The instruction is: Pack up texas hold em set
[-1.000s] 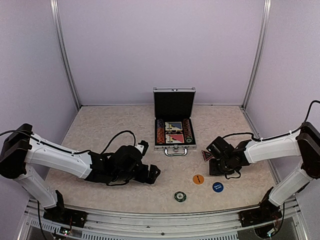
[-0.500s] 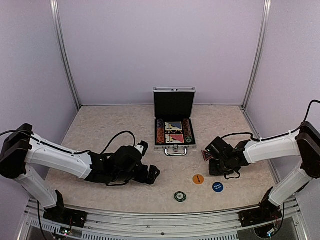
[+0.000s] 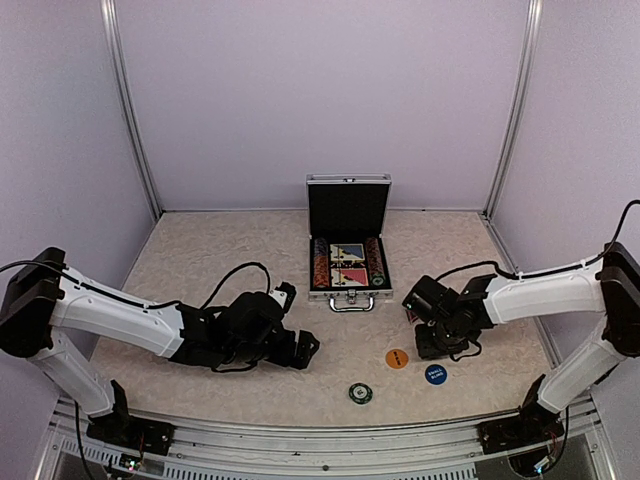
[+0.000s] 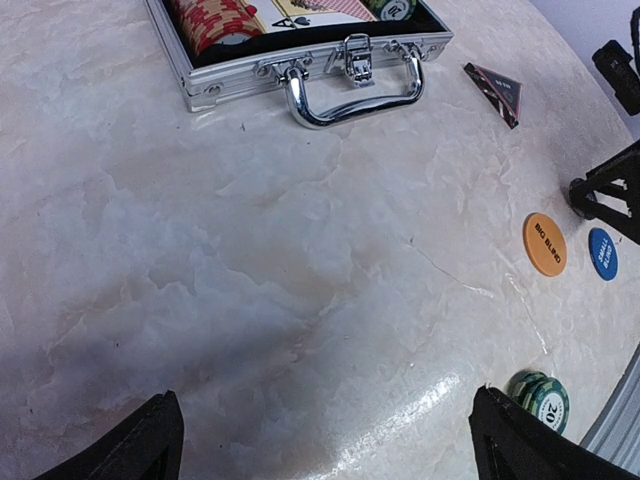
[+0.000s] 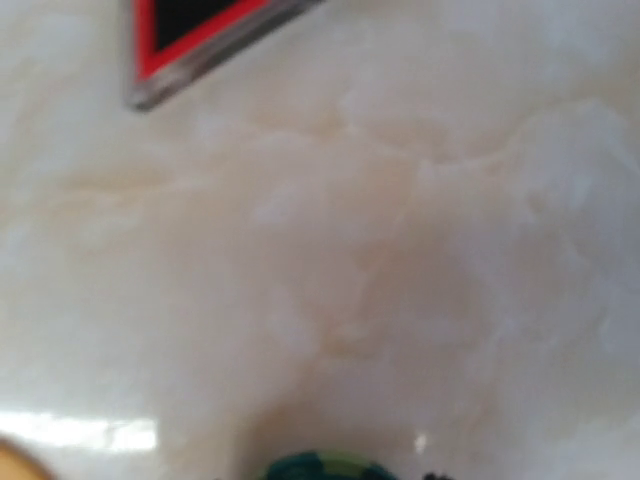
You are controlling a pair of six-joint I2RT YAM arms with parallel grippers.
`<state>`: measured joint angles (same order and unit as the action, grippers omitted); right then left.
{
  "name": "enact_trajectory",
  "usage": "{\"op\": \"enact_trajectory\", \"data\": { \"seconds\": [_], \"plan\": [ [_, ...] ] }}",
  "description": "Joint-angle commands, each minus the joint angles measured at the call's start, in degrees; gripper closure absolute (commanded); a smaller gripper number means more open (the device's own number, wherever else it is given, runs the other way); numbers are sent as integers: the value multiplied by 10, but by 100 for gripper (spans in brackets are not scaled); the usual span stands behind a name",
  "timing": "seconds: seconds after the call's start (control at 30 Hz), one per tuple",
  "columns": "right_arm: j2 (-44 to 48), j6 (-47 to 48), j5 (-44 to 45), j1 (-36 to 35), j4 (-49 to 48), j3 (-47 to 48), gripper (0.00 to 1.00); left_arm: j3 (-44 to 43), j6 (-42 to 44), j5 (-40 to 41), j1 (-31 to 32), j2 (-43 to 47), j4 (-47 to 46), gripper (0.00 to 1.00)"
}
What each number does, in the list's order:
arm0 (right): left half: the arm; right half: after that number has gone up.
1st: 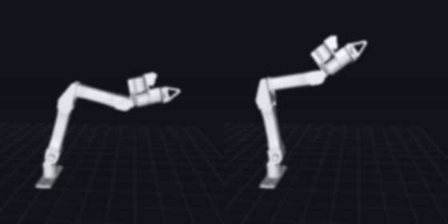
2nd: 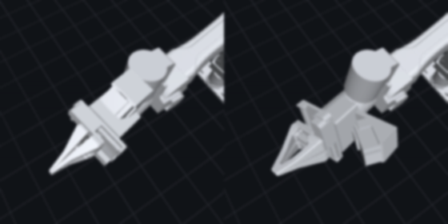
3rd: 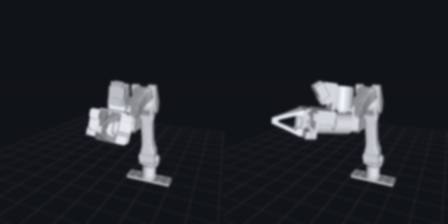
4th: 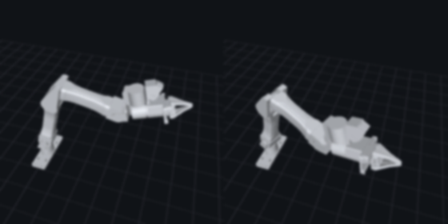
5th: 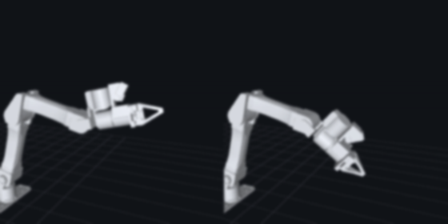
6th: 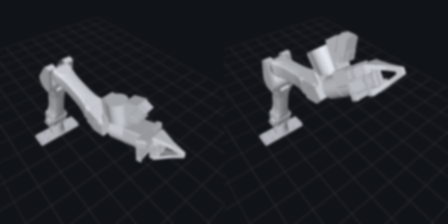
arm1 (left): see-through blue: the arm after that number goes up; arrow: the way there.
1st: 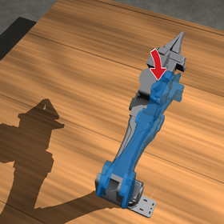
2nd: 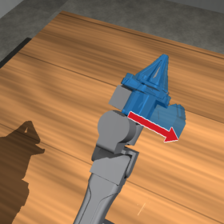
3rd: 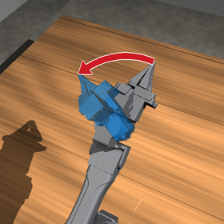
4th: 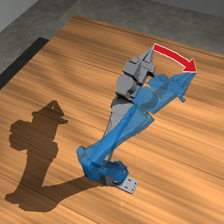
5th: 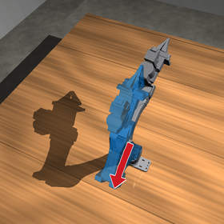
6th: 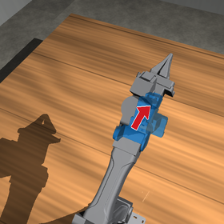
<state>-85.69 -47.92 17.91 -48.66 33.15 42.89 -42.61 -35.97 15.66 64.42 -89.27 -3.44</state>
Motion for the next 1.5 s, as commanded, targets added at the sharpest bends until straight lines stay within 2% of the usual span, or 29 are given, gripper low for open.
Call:
{"op": "enact_trajectory", "data": {
  "seconds": [0.0,0.27,0.6,1.03,1.47],
  "plan": [
    [9,-3,9,-24,60,45,61,4,1,2,-3,1,-7,1],
    [-6,-7,20,-101,67,93,60,1,2,3,-3,-1,-6,1],
    [-83,-21,26,-215,77,195,59,2,-1,5,-7,0,-3,1],
    [-143,-34,19,-290,86,261,60,22,-13,17,-15,24,1,1],
    [-148,-68,10,-320,86,236,60,27,-17,16,-18,34,-1,1]
  ]
}}
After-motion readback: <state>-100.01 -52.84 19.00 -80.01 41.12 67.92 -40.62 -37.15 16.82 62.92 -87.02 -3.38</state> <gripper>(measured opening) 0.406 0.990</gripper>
